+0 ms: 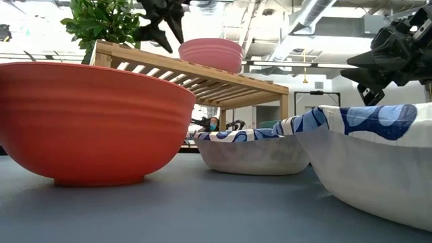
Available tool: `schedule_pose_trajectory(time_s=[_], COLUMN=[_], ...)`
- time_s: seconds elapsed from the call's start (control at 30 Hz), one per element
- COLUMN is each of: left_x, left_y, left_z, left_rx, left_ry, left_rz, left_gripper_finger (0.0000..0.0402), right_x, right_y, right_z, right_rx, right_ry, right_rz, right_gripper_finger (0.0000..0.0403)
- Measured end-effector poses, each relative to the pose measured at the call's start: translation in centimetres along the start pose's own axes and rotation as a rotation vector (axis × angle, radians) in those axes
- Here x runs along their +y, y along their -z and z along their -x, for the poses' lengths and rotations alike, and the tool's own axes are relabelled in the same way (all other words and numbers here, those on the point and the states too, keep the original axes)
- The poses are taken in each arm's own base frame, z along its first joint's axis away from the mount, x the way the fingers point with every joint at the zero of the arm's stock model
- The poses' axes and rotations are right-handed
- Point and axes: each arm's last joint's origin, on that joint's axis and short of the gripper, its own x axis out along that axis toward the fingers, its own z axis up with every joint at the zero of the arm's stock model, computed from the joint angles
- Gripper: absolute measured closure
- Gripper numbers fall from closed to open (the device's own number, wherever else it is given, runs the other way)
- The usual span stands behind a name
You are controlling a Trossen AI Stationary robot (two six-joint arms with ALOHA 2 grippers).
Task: Place and stack bowls onto a shelf
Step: Stack the green bowl on top of the pink bowl on the shelf
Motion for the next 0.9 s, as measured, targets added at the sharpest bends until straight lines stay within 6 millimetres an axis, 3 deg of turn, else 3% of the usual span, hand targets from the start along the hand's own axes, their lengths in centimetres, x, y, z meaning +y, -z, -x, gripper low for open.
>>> schedule_pose_trajectory(time_s=[0.27, 0.47, 0.7, 0.9], left_x=[-3.6, -8.1, -14.6, -19.2], left_y=[2.5, 6.0, 8.8, 10.2], left_z=[3.5, 4.1, 2.2, -2.6], left_rx=[0.104, 0.158, -0.03, -0.176], left_ry=[0.056, 0.171, 0.257, 0.222], left_rz=[-0.169, -0.359, -0.682, -0.897], left_gripper_finger=[0.0216, 0.0216, 0.0216, 0.0216], right_x=[0.0, 0.0, 0.0, 0.0], right_y=[0.0, 0.0, 0.0, 0.0], right_z=[0.0, 0.0, 0.0, 0.0], right_rx=[0.0, 0.0, 0.0, 0.003], right_ry=[0.0, 0.0, 0.001, 0.002], right_rz=[0.0, 0.001, 0.001, 0.002], right_gripper_finger=[0.0259, 0.0259, 0.0259, 0.0259])
